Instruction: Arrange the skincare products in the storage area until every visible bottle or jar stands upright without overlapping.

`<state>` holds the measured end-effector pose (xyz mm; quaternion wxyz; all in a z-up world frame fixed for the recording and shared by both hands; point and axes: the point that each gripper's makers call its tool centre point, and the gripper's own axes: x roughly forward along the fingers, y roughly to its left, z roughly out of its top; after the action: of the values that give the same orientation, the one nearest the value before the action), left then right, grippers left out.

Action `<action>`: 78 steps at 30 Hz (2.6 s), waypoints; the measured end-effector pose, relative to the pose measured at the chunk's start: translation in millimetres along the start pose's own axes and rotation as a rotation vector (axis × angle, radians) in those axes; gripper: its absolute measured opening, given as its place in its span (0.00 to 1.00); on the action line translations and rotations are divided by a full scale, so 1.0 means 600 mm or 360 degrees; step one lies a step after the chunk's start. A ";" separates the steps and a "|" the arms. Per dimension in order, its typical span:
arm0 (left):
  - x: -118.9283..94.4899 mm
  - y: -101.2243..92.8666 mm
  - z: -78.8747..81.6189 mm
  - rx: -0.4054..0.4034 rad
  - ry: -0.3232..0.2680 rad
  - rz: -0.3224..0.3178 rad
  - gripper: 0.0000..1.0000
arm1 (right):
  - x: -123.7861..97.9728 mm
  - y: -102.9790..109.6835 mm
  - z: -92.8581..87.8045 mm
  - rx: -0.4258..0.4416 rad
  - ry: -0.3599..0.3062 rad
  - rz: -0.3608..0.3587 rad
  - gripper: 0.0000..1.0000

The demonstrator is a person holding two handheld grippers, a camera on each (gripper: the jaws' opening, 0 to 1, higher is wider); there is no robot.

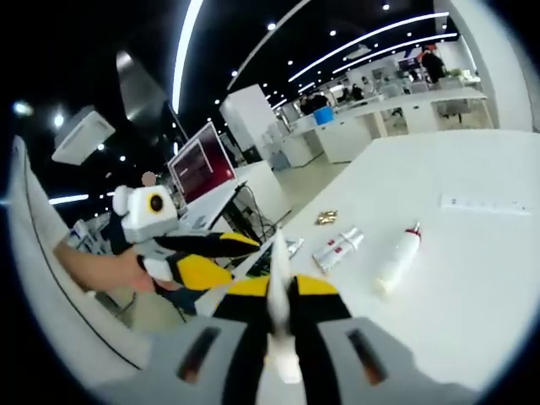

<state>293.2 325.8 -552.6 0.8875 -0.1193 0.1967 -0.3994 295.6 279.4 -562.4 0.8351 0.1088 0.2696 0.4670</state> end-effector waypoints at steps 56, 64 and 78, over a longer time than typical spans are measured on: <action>0.004 -0.184 -0.061 0.0510 0.0271 -0.0890 0.00 | -0.032 0.113 -0.116 -0.0678 0.0471 0.0691 0.13; 0.007 -0.182 -0.070 0.0542 0.0278 -0.0850 0.00 | -0.030 0.108 -0.128 -0.0655 0.0558 0.0645 0.16; 0.002 -0.170 -0.107 0.0594 0.0375 -0.0800 0.00 | -0.059 0.094 -0.165 -0.1132 0.1092 0.0584 0.17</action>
<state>198.1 254.8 -572.5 0.7390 0.0474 0.1857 -0.6459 185.8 273.2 -608.0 0.5887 -0.2950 0.3289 0.6770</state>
